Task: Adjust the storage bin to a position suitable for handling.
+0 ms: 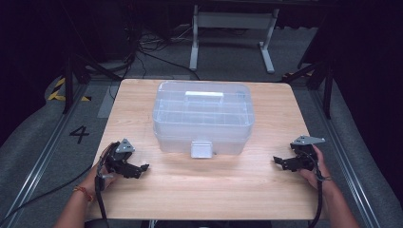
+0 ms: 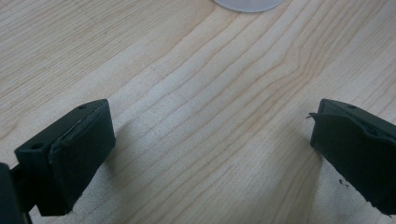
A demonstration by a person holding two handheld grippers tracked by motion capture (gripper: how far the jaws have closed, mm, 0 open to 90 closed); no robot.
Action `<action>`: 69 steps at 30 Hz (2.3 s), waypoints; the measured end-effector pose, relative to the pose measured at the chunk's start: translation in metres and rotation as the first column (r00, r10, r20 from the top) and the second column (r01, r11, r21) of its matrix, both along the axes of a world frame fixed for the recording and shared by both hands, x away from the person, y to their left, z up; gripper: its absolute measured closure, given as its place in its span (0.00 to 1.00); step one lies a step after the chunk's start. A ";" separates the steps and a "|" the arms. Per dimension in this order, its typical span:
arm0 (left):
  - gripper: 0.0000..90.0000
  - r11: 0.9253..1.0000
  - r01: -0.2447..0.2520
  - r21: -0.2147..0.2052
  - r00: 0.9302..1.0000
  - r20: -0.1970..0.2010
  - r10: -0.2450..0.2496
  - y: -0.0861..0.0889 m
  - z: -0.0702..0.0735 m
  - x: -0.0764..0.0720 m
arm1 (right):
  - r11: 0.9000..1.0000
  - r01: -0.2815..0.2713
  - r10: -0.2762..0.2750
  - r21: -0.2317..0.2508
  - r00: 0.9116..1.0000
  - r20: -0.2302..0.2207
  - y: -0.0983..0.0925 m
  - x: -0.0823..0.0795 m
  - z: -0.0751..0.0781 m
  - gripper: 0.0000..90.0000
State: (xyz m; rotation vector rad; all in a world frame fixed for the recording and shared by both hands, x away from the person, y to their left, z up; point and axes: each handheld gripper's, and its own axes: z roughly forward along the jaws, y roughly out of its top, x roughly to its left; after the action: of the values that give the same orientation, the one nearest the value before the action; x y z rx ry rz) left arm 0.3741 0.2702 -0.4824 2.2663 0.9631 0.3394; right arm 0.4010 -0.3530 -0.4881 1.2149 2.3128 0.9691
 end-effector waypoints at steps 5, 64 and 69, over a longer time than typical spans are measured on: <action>0.00 1.000 -0.006 0.000 1.000 0.000 0.006 0.000 0.000 0.000 | 1.000 0.005 -0.005 -0.001 1.000 0.003 -0.001 -0.003 0.000 0.00; 0.02 1.000 -0.006 -0.011 1.000 0.005 0.006 0.002 0.000 -0.002 | 0.993 -0.092 0.070 0.078 0.967 0.246 0.032 -0.007 0.111 0.31; 0.03 1.000 -0.012 -0.014 1.000 0.001 0.012 0.002 0.000 -0.003 | 0.993 -0.102 0.079 0.068 0.959 0.274 0.039 -0.004 0.125 0.31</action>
State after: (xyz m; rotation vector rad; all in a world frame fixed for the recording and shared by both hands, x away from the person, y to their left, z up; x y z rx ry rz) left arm 0.3714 0.2725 -0.4825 2.2485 0.9756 0.3373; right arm 0.3968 -0.3135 -0.3634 0.9445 2.1460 1.1914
